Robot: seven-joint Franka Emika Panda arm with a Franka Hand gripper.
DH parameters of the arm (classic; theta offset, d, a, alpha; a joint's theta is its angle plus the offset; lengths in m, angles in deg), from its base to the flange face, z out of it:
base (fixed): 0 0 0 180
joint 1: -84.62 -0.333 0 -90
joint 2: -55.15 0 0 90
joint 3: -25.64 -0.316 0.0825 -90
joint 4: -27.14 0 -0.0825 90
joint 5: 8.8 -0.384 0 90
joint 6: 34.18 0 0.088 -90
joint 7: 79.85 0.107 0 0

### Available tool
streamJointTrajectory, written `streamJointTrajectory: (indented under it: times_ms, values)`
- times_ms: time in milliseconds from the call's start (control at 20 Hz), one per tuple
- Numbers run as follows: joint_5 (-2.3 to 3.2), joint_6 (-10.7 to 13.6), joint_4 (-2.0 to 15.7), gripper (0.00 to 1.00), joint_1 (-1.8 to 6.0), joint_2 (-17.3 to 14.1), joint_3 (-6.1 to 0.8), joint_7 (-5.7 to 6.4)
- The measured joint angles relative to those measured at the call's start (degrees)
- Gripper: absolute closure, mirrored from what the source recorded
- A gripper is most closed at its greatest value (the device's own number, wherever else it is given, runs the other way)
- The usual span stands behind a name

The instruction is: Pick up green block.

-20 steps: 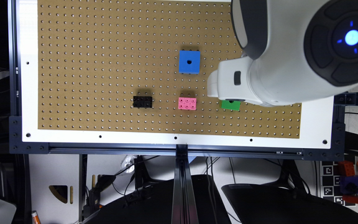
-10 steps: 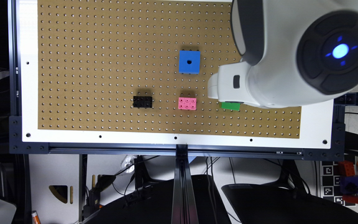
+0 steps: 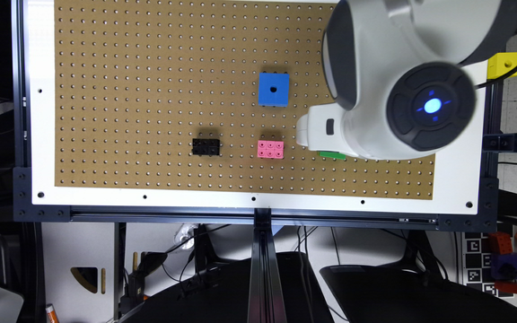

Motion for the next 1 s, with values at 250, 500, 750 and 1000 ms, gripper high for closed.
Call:
streamJointTrajectory:
  times_ms: [250, 500, 750, 1000]
  values:
    - [0.06, -0.57, 0.22, 0.00, 0.00, -0.54, 0.01, 0.00]
    - [0.47, -2.91, 0.23, 0.00, 0.00, -3.56, 0.13, 0.00]
    - [0.50, -3.76, 0.44, 0.00, 0.00, -4.44, 0.18, 0.00]
    - [0.70, -6.71, 0.78, 0.00, -0.10, -7.71, 0.25, 0.00]
